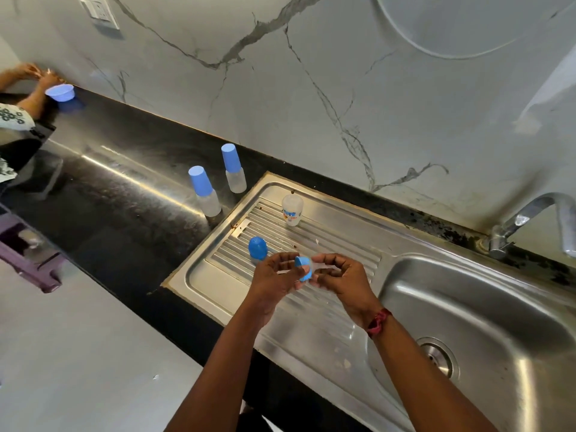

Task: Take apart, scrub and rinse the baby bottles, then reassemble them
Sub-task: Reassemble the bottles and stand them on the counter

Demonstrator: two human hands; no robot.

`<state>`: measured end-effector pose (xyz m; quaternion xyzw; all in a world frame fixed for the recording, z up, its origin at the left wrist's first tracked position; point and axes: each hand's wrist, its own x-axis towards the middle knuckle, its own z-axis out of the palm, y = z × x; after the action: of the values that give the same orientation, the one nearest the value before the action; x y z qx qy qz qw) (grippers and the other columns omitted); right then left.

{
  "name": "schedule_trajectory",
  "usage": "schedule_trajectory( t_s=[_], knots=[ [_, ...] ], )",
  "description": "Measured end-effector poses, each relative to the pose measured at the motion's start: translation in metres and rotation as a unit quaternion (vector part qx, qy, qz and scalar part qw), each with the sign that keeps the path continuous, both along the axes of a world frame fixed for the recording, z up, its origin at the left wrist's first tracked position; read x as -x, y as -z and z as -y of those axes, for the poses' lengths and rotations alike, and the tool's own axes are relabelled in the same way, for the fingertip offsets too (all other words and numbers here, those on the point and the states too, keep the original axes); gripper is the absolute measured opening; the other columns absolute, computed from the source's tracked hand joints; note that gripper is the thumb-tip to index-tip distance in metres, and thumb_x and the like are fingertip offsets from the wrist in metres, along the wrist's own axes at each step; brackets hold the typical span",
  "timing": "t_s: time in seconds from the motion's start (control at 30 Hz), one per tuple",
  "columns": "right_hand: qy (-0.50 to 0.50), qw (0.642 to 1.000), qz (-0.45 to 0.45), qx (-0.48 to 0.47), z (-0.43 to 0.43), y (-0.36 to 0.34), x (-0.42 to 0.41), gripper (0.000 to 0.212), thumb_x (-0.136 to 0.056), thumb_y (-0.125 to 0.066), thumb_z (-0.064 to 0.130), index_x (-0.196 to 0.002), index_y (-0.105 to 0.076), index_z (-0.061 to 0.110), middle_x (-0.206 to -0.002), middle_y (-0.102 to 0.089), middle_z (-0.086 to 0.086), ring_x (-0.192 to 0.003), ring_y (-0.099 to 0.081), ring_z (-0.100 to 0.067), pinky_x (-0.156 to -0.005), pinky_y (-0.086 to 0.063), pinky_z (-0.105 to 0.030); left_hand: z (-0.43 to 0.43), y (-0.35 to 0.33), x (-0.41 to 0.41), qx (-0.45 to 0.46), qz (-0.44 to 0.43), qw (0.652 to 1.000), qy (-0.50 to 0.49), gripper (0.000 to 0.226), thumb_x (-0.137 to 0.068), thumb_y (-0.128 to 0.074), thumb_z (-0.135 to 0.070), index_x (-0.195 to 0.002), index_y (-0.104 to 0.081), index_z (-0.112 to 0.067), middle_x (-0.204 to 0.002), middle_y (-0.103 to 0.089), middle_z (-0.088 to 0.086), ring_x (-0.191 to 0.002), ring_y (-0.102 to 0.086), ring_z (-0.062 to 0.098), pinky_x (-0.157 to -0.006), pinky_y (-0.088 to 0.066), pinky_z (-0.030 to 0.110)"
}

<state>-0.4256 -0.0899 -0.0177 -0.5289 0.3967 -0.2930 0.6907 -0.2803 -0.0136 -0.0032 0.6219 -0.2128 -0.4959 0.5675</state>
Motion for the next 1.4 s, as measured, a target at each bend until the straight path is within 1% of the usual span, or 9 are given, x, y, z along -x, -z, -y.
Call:
schedule_trajectory(
  t_s=[0.2, 0.4, 0.63, 0.73, 0.87, 1.07, 1.2, 1.3, 1.4],
  knots=[
    [0.012, 1.000, 0.004, -0.001, -0.005, -0.001, -0.016, 0.036, -0.087, -0.064, -0.009, -0.113, -0.068, 0.015, -0.108, -0.072, -0.006, -0.100, -0.071, -0.021, -0.081, -0.060, -0.031, -0.004, 0.012, -0.004, -0.046, 0.015, 0.999, -0.008, 0.034, -0.081, -0.078, -0.001, -0.109, -0.060, -0.010, -0.099, -0.068, 0.017, -0.083, -0.068, 0.027, -0.091, -0.056, 0.051],
    [0.029, 0.998, -0.051, 0.034, 0.013, -0.010, -0.049, 0.029, -0.088, -0.067, -0.003, -0.107, -0.068, 0.019, -0.107, -0.071, -0.005, -0.100, -0.070, -0.018, -0.081, -0.060, -0.029, 0.010, 0.009, -0.029, -0.060, -0.027, 0.998, 0.020, 0.015, -0.085, -0.073, 0.000, -0.098, -0.068, -0.007, -0.092, -0.071, 0.016, -0.087, -0.067, 0.028, -0.096, -0.055, 0.050],
    [0.077, 0.977, -0.173, 0.098, 0.048, -0.016, -0.086, 0.021, -0.093, -0.063, 0.003, -0.109, -0.071, 0.014, -0.106, -0.072, -0.005, -0.093, -0.070, -0.019, -0.076, -0.060, -0.029, 0.033, 0.006, -0.083, -0.031, -0.051, 0.996, -0.069, 0.028, -0.078, -0.083, -0.015, -0.099, -0.068, -0.005, -0.089, -0.067, 0.010, -0.080, -0.063, 0.021, -0.075, -0.055, 0.035],
    [0.077, 0.953, -0.250, 0.152, 0.062, -0.010, -0.098, 0.022, -0.091, -0.067, 0.006, -0.112, -0.071, 0.011, -0.113, -0.071, -0.007, -0.101, -0.067, -0.018, -0.089, -0.057, -0.030, 0.043, 0.011, -0.103, -0.020, -0.017, 0.997, -0.075, 0.039, -0.071, -0.085, -0.028, -0.097, -0.067, -0.005, -0.085, -0.067, 0.008, -0.075, -0.063, 0.019, -0.064, -0.055, 0.027],
    [0.062, 0.902, -0.347, 0.247, 0.081, -0.010, -0.115, 0.040, -0.089, -0.069, 0.011, -0.128, -0.062, 0.014, -0.128, -0.063, -0.007, -0.108, -0.063, -0.020, -0.091, -0.050, -0.025, 0.064, 0.018, -0.125, -0.028, 0.036, 0.997, -0.057, 0.047, -0.063, -0.085, -0.040, -0.096, -0.067, -0.011, -0.092, -0.072, 0.008, -0.083, -0.069, 0.021, -0.068, -0.056, 0.027],
    [-0.097, 0.792, -0.471, 0.377, 0.115, -0.011, -0.138, 0.073, -0.089, -0.068, 0.008, -0.150, -0.035, 0.031, -0.159, -0.028, -0.007, -0.143, -0.032, -0.029, -0.111, -0.038, -0.037, 0.088, 0.029, -0.143, -0.022, 0.062, 0.997, -0.047, 0.045, -0.073, -0.087, -0.018, -0.112, -0.064, -0.018, -0.108, -0.070, 0.006, -0.099, -0.069, 0.025, -0.086, -0.060, 0.039],
    [-0.185, 0.733, -0.518, 0.400, 0.127, -0.004, -0.149, 0.080, -0.089, -0.065, 0.000, -0.153, -0.029, 0.034, -0.163, -0.015, -0.009, -0.147, -0.022, -0.032, -0.112, -0.037, -0.041, 0.090, 0.033, -0.144, 0.004, 0.061, 0.997, -0.037, 0.037, -0.075, -0.083, -0.004, -0.106, -0.069, -0.020, -0.106, -0.072, 0.004, -0.100, -0.069, 0.024, -0.091, -0.058, 0.043],
    [-0.198, 0.719, -0.532, 0.402, 0.130, 0.002, -0.152, 0.078, -0.091, -0.063, 0.001, -0.153, -0.028, 0.034, -0.162, -0.017, -0.011, -0.145, -0.026, -0.033, -0.111, -0.038, -0.041, 0.089, 0.038, -0.142, -0.003, 0.066, 0.997, -0.041, 0.037, -0.075, -0.084, -0.005, -0.106, -0.071, -0.020, -0.105, -0.072, 0.002, -0.101, -0.068, 0.024, -0.093, -0.057, 0.047],
    [-0.150, 0.748, -0.505, 0.404, 0.131, 0.010, -0.150, 0.065, -0.091, -0.066, 0.007, -0.147, -0.041, 0.029, -0.155, -0.032, -0.013, -0.135, -0.041, -0.031, -0.105, -0.044, -0.036, 0.088, 0.039, -0.137, -0.011, 0.070, 0.996, -0.047, 0.039, -0.074, -0.084, -0.006, -0.109, -0.070, -0.018, -0.106, -0.071, 0.002, -0.100, -0.068, 0.022, -0.093, -0.057, 0.044]
  ],
)
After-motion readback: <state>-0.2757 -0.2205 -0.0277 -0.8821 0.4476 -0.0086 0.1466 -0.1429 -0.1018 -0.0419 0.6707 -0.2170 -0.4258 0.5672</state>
